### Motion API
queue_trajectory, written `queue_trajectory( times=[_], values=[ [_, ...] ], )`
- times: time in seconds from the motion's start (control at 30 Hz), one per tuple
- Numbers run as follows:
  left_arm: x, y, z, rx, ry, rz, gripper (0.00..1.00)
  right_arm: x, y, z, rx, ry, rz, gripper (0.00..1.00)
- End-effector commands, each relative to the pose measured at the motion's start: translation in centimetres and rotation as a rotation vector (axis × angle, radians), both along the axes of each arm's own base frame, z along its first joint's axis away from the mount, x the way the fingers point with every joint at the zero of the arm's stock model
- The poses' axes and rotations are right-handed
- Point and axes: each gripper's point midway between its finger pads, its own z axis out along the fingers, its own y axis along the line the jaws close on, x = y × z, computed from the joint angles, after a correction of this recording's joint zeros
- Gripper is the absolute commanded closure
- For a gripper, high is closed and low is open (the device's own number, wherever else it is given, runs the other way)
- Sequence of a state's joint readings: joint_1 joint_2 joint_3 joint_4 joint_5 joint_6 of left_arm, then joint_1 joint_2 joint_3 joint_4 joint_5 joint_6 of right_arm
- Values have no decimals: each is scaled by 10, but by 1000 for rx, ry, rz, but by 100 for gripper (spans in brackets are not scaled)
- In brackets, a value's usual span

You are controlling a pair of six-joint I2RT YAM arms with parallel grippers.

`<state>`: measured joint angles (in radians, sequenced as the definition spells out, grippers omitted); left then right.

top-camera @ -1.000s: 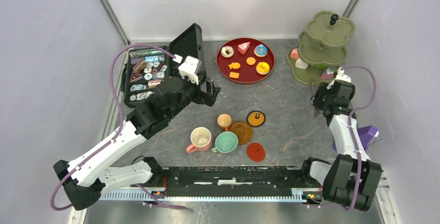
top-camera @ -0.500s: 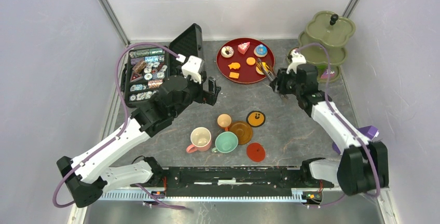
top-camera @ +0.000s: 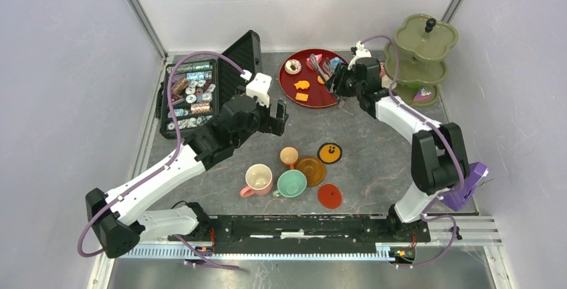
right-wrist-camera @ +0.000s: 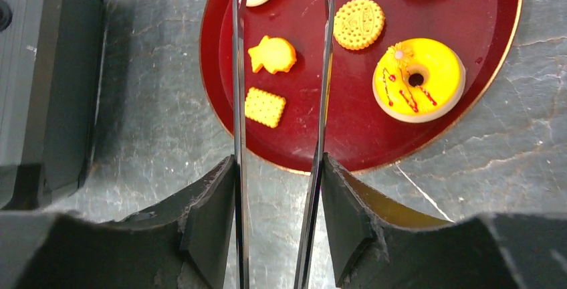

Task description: Serve the afternoon tea

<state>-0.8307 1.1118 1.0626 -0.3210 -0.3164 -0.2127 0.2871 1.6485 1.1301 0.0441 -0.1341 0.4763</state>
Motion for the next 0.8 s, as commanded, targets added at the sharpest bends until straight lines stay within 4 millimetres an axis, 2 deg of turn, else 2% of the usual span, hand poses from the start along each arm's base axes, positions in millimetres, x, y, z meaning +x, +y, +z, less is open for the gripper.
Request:
queue_trajectory(
  times=[0.0, 0.13, 0.33, 0.77],
  values=[
    [7, 2, 11, -25, -9, 49, 0, 34, 9, 18, 63, -51, -56, 46],
    [7, 2, 12, -24, 0, 54, 0, 52, 10, 7, 56, -35, -81, 46],
    [3, 3, -2, -36, 47, 68, 0, 69, 12, -10, 44, -8, -100, 44],
    [4, 10, -7, -30, 54, 107, 0, 104, 22, -30, -20, 5, -114, 41]
  ],
)
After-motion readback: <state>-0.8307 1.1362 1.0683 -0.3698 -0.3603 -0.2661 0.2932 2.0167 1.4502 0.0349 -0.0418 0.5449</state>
